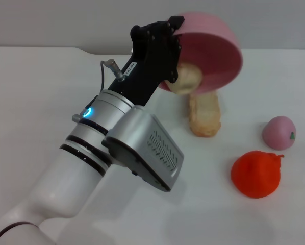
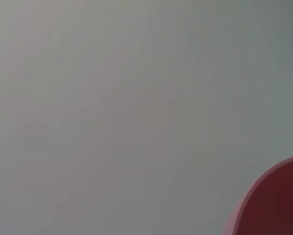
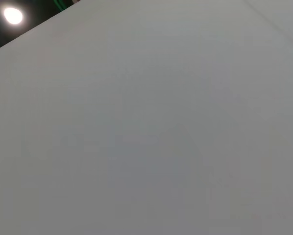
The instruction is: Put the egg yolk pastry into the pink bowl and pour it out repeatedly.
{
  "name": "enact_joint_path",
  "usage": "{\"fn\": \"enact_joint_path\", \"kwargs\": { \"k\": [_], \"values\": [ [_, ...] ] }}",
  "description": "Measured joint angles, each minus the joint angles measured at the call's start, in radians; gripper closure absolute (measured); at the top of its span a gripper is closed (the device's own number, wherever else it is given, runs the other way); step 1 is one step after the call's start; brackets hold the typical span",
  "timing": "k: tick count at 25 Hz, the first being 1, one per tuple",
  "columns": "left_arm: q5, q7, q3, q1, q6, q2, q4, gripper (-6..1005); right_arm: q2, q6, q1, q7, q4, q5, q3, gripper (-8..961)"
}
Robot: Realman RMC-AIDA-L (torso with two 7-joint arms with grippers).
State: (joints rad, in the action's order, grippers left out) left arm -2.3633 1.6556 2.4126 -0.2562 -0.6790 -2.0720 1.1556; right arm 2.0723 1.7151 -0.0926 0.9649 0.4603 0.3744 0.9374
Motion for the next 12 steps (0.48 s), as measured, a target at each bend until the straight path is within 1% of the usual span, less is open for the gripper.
{"fn": "enact_joint_path", "kwargs": {
  "k": [1, 4, 8, 10, 12],
  "values": [
    [-0.001, -0.041, 0.015, 0.0, -0.062, 0.0, -0.019, 956, 0.0, 0.0, 0.0, 0.0, 0.0, 0.0, 0.0, 346],
    [-0.001, -0.056, 0.016, 0.0, -0.069, 0.001, -0.025, 956, 0.0, 0.0, -0.002, 0.0, -0.004, 0.0, 0.002, 346],
    [-0.002, -0.135, 0.032, -0.013, -0.115, 0.001, -0.058, 955, 0.0, 0.0, -0.008, 0.0, -0.008, 0.0, 0.002, 346],
    [-0.002, -0.135, 0.032, -0.013, -0.115, 0.001, -0.058, 956, 0.0, 0.001, -0.009, 0.0, -0.009, 0.0, 0.002, 346],
    [-0.002, -0.186, 0.04, -0.019, -0.137, 0.0, -0.068, 956, 0.0, 0.001, -0.011, 0.0, -0.01, 0.0, 0.002, 346]
  ]
}}
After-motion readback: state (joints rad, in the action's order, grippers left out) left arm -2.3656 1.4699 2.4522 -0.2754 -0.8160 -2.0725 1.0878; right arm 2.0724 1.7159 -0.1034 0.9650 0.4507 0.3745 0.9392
